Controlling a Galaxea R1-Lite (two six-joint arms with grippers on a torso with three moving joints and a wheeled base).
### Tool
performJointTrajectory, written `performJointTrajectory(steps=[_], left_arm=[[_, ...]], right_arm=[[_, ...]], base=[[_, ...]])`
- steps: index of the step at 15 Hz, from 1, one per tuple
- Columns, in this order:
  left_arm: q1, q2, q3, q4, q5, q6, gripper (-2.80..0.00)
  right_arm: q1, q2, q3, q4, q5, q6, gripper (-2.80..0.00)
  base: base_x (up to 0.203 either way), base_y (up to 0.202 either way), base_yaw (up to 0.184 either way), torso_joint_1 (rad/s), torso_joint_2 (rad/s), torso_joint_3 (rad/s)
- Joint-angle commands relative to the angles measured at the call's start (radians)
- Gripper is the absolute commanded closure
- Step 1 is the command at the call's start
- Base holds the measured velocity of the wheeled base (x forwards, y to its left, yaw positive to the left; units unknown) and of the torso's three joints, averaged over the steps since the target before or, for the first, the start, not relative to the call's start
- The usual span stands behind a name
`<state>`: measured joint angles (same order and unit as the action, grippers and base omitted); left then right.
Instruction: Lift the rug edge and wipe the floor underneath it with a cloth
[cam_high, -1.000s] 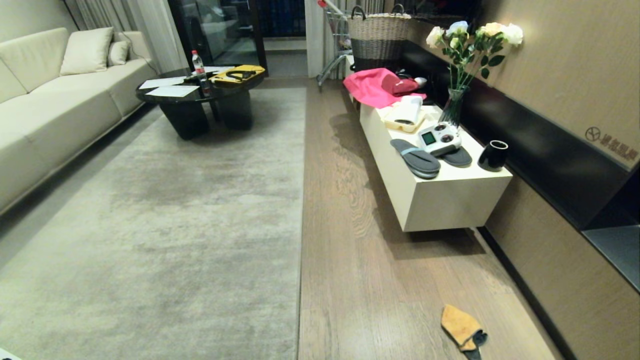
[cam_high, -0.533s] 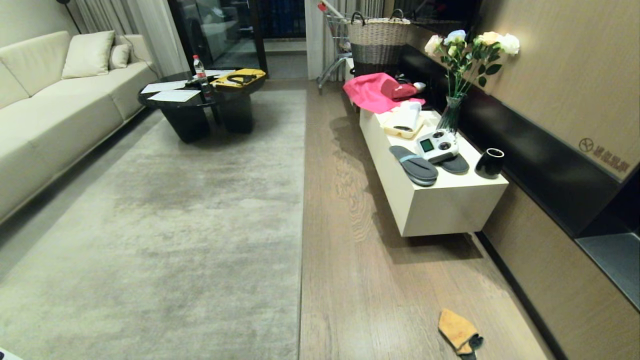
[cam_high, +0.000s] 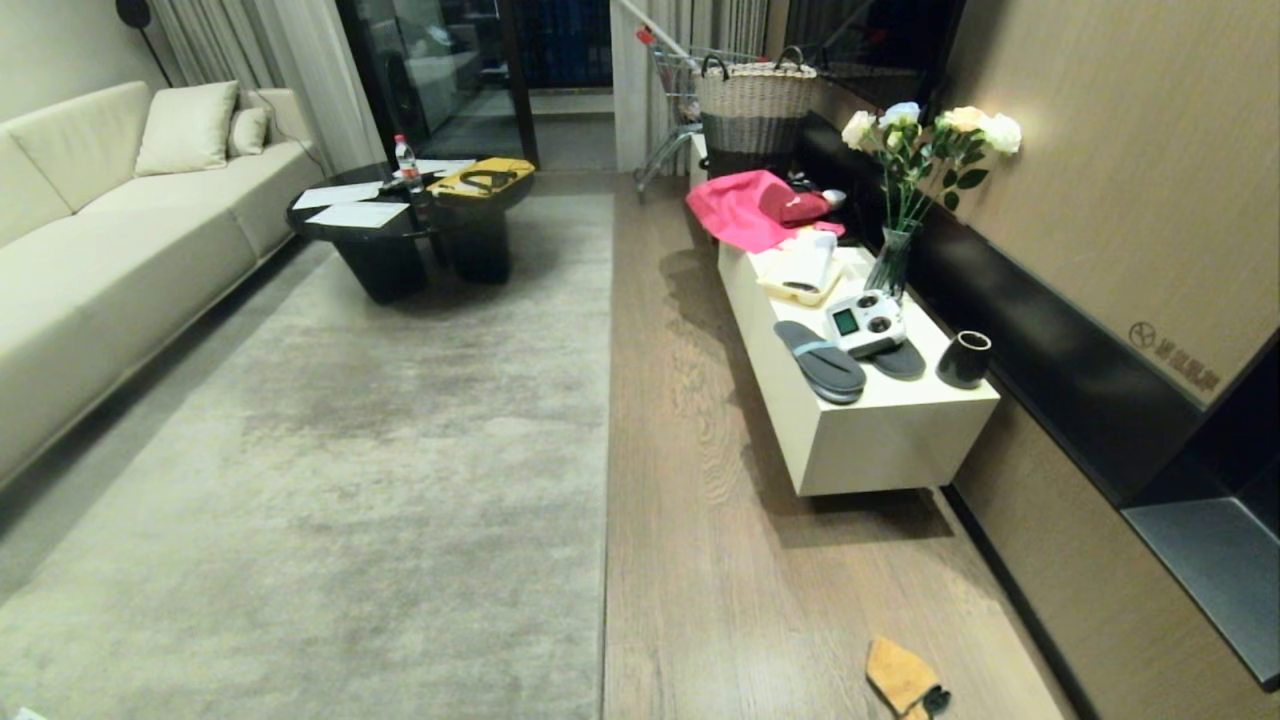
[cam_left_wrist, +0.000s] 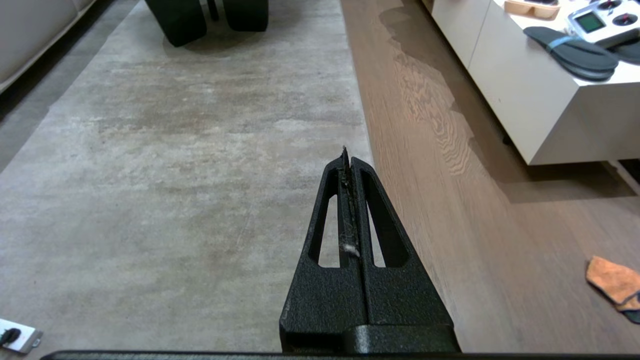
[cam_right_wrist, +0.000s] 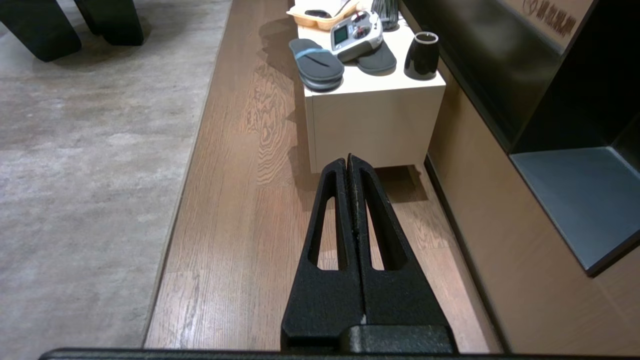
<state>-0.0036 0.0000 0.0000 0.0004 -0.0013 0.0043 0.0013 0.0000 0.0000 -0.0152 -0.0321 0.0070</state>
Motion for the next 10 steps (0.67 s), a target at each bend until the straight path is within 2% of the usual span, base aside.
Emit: performJointTrajectory(steps=[1,10], left_arm=[[0.001,0.000,0.000,0.001,0.000,0.000,0.00],[0.001,0.000,0.000,0.000,0.000,0.000,0.00]], right_arm=[[0.000,0.000,0.000,0.000,0.000,-0.001,0.00],[0.000,0.000,0.000,0.000,-0.002,0.003,0.00]], base=[[0.000,0.000,0.000,0.100,-0.47,-0.366],[0.000,0.000,0.000,0.153,-0.51,-0.364]])
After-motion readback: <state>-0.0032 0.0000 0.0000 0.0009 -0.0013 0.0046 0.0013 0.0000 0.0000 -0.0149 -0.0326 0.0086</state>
